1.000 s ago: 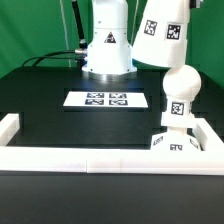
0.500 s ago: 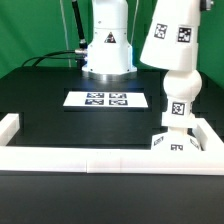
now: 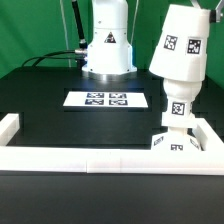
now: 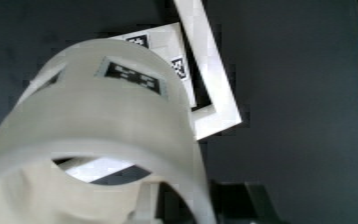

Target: Assemble lamp

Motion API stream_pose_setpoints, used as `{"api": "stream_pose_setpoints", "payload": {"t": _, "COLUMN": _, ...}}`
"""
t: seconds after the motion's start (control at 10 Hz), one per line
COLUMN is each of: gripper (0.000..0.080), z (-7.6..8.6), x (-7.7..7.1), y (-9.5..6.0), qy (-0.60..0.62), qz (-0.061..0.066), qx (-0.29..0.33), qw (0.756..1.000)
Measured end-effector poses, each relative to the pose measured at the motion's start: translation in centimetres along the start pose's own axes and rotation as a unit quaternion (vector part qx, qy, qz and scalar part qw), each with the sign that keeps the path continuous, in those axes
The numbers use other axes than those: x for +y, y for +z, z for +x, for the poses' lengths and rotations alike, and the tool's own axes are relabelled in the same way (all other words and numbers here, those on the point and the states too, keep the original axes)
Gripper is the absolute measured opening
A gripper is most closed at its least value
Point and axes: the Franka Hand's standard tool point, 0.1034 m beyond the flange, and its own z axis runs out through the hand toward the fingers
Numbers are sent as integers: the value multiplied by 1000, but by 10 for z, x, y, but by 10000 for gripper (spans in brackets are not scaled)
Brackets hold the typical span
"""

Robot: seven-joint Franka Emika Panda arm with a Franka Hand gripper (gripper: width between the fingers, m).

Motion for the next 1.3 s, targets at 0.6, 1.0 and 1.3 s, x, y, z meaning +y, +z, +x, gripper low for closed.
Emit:
{"api": "stream_pose_setpoints", "payload": {"t": 0.6, "gripper": 47, "z": 4, "x": -5, "y": 38, "qy": -5, "qz": -4, "qx": 10, "qw": 1000}}
{"api": "stream_pose_setpoints", "payload": {"t": 1.0, "gripper": 47, "z": 8, "x": -2, "y": 57, "qy": -9, "qz": -7, "qx": 15, "qw": 1000}}
{"api": "stream_pose_setpoints", "payload": {"t": 1.3, "gripper": 122, "z": 8, "x": -2, "y": 58, "qy": -9, "qz": -8, "qx": 15, "qw": 1000}}
